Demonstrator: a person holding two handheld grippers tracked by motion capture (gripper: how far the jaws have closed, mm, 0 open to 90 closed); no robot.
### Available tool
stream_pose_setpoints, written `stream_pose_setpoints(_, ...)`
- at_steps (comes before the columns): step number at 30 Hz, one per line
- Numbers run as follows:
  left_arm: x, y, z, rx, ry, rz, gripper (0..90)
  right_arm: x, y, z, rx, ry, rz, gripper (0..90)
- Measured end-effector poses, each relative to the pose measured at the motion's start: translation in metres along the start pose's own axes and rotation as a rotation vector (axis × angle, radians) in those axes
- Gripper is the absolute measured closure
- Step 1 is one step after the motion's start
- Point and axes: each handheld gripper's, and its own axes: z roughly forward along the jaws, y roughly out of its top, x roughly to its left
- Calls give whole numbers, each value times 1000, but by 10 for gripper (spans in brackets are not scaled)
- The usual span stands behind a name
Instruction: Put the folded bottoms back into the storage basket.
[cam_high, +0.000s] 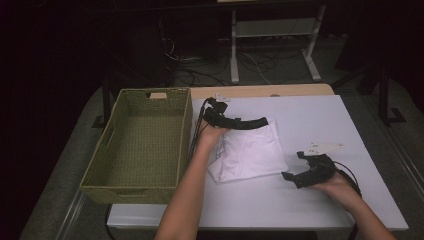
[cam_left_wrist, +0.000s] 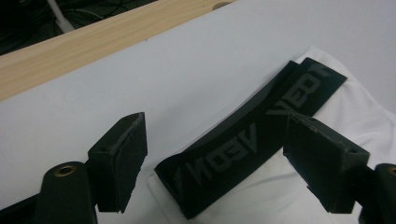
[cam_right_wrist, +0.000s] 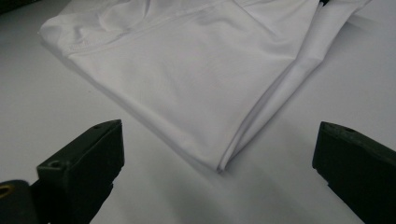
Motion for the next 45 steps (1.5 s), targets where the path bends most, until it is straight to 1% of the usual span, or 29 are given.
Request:
stream_pose_setpoints(2, 3, -2, 2, 11, 8, -7, 218, 0, 0, 0, -1, 1, -1, 19)
stream_pose_setpoints(4, 5, -5, 5, 22, 7, -15, 223, 0, 0, 0, -1, 1, -1, 19)
stream_pose_setpoints(6, 7, -7, 8, 42, 8, -18, 223, 0, 0, 0, -2, 3, 1, 19)
stream_pose_setpoints(11, 8, -11, 13, 62, 18, -24, 209, 0, 0, 0, -3, 4, -1, 19)
stream_pose_setpoints(12, 9, -12, 15, 78, 26, -21, 199, 0, 0, 0, -3, 4, -1, 19)
stream_pose_setpoints(14, 11, -14, 16, 81, 23, -33, 190, 0, 0, 0, -2, 4, 1, 19)
stream_pose_setpoints(17, 14, -17, 19, 95, 35, -36, 184, 0, 0, 0, -2, 4, 1, 19)
stream_pose_setpoints(20, 15, -20, 20, 95, 28, -48, 177, 0, 0, 0, -2, 5, -1, 19)
stream_pose_setpoints(23, 14, -21, 22, 106, 31, -37, 176, -1, 0, 0, -1, 5, 0, 19)
stream_pose_setpoints(24, 14, -22, 23, 108, 38, -33, 170, -1, 0, 0, -2, 5, 1, 19)
stream_pose_setpoints(27, 14, -22, 24, 109, 31, -38, 167, -1, 0, 0, -2, 5, 1, 19)
stream_pose_setpoints(31, 13, -24, 26, 125, 9, -43, 199, -1, 0, 1, -1, 5, 1, 19)
stream_pose_setpoints(33, 14, -26, 26, 114, 0, -54, 216, -1, 0, 1, -2, 5, 0, 19)
stream_pose_setpoints(37, 13, -26, 25, 112, -13, -51, 249, -1, 0, 1, -1, 6, 1, 19)
stream_pose_setpoints(39, 13, -26, 25, 113, -18, -49, 282, -1, 0, 1, 0, 6, 1, 19)
stream_pose_setpoints(40, 13, -25, 24, 115, -29, -44, 306, -1, 0, 1, 0, 5, 0, 19)
stream_pose_setpoints(45, 11, -25, 23, 118, -54, -32, 405, 0, 0, 1, 1, 6, -1, 19)
